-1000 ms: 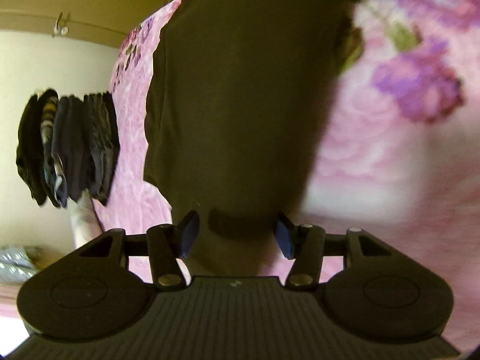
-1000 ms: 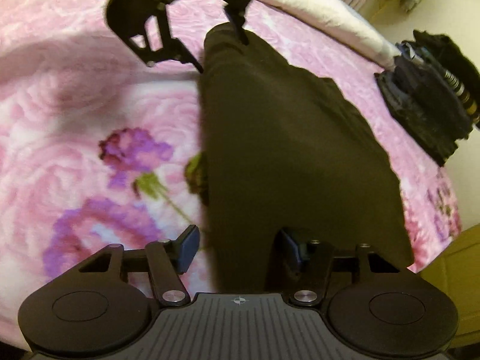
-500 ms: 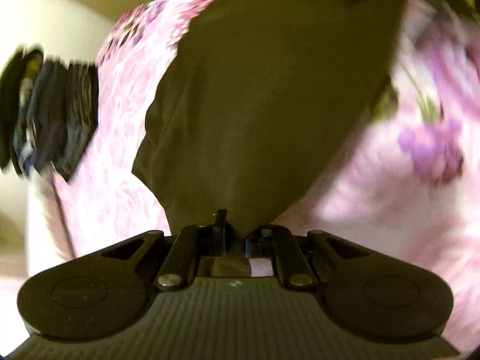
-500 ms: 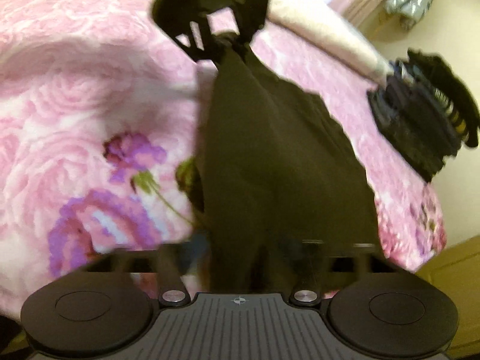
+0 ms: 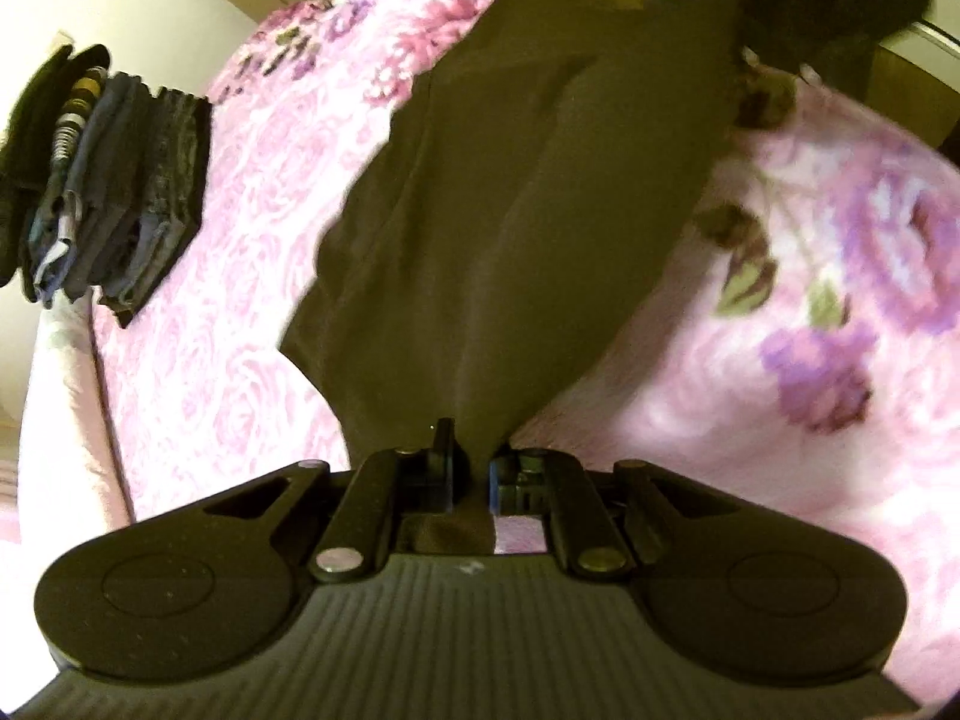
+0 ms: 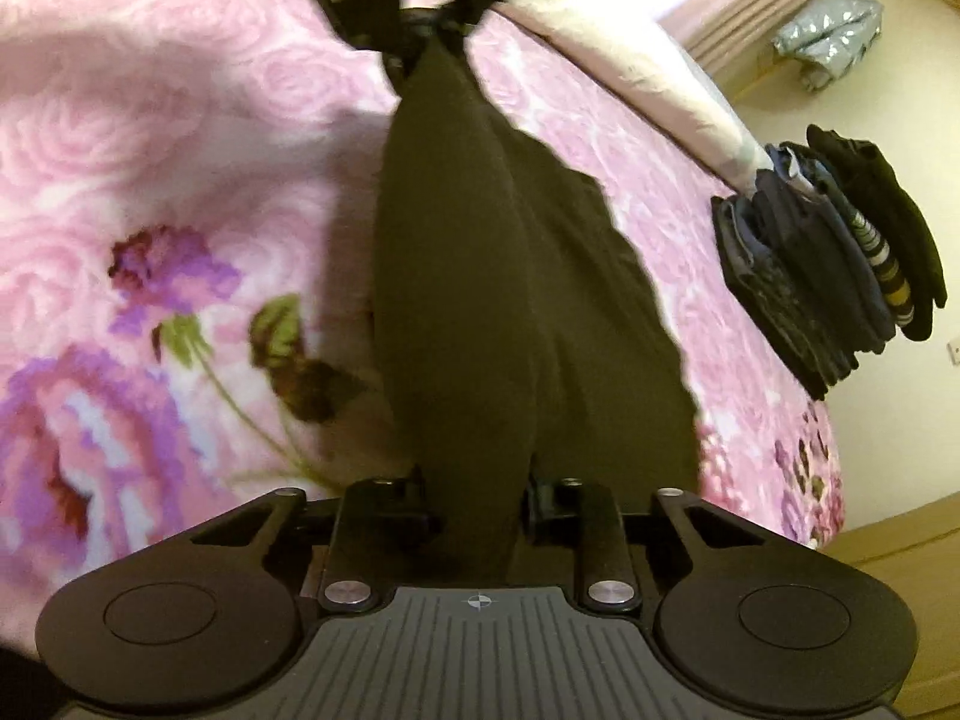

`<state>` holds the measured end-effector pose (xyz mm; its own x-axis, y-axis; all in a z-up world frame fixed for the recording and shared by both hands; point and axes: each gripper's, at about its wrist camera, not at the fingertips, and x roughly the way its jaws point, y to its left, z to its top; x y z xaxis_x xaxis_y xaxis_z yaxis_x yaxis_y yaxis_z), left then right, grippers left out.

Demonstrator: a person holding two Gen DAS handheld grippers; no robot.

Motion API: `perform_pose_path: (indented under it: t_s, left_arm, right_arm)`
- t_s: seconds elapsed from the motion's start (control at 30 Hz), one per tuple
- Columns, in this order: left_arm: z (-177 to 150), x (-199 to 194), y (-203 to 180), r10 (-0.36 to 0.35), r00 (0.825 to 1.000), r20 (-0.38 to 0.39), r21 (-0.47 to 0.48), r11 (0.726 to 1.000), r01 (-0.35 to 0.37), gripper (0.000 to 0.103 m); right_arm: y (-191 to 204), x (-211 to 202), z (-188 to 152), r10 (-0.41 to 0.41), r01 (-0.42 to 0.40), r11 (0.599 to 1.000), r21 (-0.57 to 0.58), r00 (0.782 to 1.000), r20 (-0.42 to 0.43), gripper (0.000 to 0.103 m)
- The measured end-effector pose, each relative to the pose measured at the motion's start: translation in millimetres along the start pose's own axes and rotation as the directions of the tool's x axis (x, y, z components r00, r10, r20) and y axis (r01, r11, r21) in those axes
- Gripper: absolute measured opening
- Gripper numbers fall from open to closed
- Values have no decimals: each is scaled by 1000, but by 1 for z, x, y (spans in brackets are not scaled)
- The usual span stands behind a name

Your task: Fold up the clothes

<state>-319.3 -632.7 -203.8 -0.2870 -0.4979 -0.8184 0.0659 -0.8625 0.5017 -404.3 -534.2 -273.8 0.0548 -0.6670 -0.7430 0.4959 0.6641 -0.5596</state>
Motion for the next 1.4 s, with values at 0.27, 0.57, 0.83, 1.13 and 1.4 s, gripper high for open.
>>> perform_pose_path:
  t_s: [0.27,0.57,0.83,1.13,1.4]
  left_arm:
    - [-2,-63,44,60,996,-63,-291,954,-76,7]
    - [18,-147,81,253,925,-284,-470,804,-365,7]
    - [89,-69,-51,25,948,-316,-641,731,-233,7]
    - [126,-20,-119,26,932,-361,-670,689,-278,6]
    - [148,-11,-145,80,919,-386,-680,649,-342,6]
  right_arm:
    - [-106,-44,40,103,-72,980,-186,981,163,19]
    - [-196,-37,97,238,11,896,-445,833,500,19]
    - [-163,21,17,439,-144,784,-604,816,375,19]
    - [-116,46,-73,409,-191,729,-657,891,195,19]
    - [-116,42,-81,342,-138,732,-668,921,184,13]
